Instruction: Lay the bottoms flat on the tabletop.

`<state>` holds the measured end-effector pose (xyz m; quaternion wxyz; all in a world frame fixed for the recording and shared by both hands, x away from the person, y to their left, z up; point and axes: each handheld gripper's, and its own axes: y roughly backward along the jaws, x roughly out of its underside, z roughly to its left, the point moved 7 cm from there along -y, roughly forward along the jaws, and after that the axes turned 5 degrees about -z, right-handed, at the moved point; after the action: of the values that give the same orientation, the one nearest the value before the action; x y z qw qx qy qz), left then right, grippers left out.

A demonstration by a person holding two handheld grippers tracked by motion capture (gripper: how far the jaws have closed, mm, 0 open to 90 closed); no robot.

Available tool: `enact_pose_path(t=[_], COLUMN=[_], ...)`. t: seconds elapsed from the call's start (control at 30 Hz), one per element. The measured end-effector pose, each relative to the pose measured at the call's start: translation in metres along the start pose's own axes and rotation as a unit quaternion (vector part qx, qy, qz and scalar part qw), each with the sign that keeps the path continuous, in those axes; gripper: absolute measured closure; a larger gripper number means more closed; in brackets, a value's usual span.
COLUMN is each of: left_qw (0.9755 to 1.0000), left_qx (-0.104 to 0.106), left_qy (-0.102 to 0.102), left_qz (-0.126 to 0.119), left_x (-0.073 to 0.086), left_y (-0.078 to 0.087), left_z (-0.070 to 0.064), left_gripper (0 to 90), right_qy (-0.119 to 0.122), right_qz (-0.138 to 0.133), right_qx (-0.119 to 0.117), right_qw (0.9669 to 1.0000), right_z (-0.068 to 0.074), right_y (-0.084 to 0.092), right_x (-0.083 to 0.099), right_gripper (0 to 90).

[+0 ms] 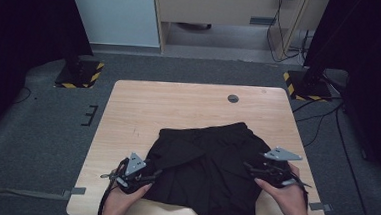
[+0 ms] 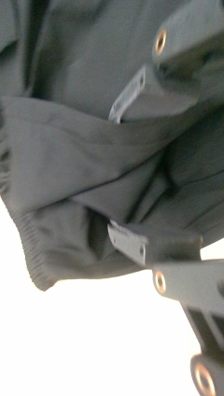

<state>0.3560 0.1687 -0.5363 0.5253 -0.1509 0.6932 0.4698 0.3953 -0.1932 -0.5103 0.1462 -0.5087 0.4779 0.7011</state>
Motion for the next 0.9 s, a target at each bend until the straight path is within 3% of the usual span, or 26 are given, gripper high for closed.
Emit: enact_pose_path(t=[0.07, 0.1, 0.13, 0.17, 0.23, 0.27, 0.33, 0.37, 0.47, 0.5, 0.53, 0.6, 0.63, 0.7, 0.73, 0.77, 0.8, 0.83, 0.87, 0.9], left_qw=[1.0000, 1.0000, 0.9999, 0.9996, 0.9991, 0.9987, 0.9982, 0.9982, 0.9965, 0.9960, 0.9954, 0.9945, 0.9938, 0.9924, 0.9899, 0.9899, 0.9891, 0.9891, 0.9892, 0.9893], left_qx=[0.000, 0.004, 0.010, 0.025, 0.037, 0.042, 0.049, 0.049, 0.063, 0.068, 0.074, 0.072, 0.069, 0.071, 0.070, 0.070, 0.066, 0.066, 0.067, 0.065], left_qy=[0.000, -0.001, -0.004, -0.004, -0.003, -0.006, -0.009, -0.009, -0.014, -0.010, -0.006, -0.012, -0.016, -0.013, -0.025, -0.025, -0.025, -0.025, -0.021, -0.022], left_qz=[-0.003, -0.002, 0.002, 0.012, 0.022, 0.027, 0.033, 0.033, 0.054, 0.057, 0.061, 0.076, 0.085, 0.100, 0.121, 0.121, 0.129, 0.129, 0.129, 0.129], left_x=[-0.001, -0.001, -0.001, 0.001, 0.003, 0.003, 0.001, 0.001, 0.005, 0.006, 0.008, 0.013, 0.016, 0.023, 0.032, 0.032, 0.040, 0.040, 0.043, 0.044], left_y=[-0.002, -0.005, -0.009, -0.015, -0.023, -0.029, -0.031, -0.031, -0.026, -0.022, -0.018, -0.006, -0.001, 0.009, 0.017, 0.017, 0.024, 0.024, 0.027, 0.031], left_z=[0.000, -0.002, -0.004, -0.008, -0.013, -0.017, -0.020, -0.020, -0.022, -0.022, -0.022, -0.020, -0.019, -0.019, -0.019, -0.019, -0.017, -0.017, -0.016, -0.014], left_gripper=[31.8, 31.3, 31.3, 32.7, 36.6, 46.5, 59.3, 65.9, 78.5, 82.5, 86.5, 87.1, 87.4, 87.4, 87.4, 87.4, 87.2, 86.9, 86.9, 86.5], right_qy=[-0.001, -0.005, -0.005, -0.010, -0.012, -0.010, 0.005, 0.008, 0.008, 0.013, 0.029, 0.032, 0.023, 0.018, 0.008, 0.008, -0.007, -0.007, -0.007, -0.009], right_qz=[0.004, 0.012, 0.012, 0.019, 0.046, 0.072, 0.083, 0.079, 0.071, 0.071, 0.077, 0.078, 0.079, 0.077, 0.066, 0.066, 0.053, 0.053, 0.047, 0.040], right_qx=[-0.004, -0.010, -0.010, -0.013, -0.015, -0.013, -0.018, -0.029, -0.038, -0.040, -0.038, -0.031, -0.017, -0.008, -0.002, -0.002, -0.001, -0.001, -0.001, -0.006], right_qw=[1.0000, 0.9999, 0.9999, 0.9997, 0.9988, 0.9973, 0.9964, 0.9964, 0.9968, 0.9966, 0.9959, 0.9959, 0.9965, 0.9968, 0.9978, 0.9978, 0.9986, 0.9986, 0.9989, 0.9992], right_z=[0.006, 0.015, 0.015, 0.020, 0.025, 0.027, 0.028, 0.031, 0.033, 0.034, 0.033, 0.030, 0.017, 0.009, -0.005, -0.005, -0.011, -0.011, -0.012, -0.009], right_y=[-0.009, -0.032, -0.032, -0.044, -0.068, -0.085, -0.090, -0.088, -0.080, -0.073, -0.055, -0.045, -0.027, -0.020, -0.012, -0.012, -0.011, -0.011, -0.013, -0.022], right_x=[-0.004, -0.008, -0.008, -0.008, -0.003, 0.005, 0.008, 0.008, 0.006, 0.007, 0.012, 0.017, 0.028, 0.032, 0.035, 0.035, 0.030, 0.030, 0.025, 0.014], right_gripper=[25.5, 24.9, 24.9, 24.5, 25.6, 44.9, 81.0, 90.0, 90.0, 90.0, 90.0, 90.0, 90.0, 89.9, 82.2, 82.2, 71.2, 71.2, 65.0, 49.6])
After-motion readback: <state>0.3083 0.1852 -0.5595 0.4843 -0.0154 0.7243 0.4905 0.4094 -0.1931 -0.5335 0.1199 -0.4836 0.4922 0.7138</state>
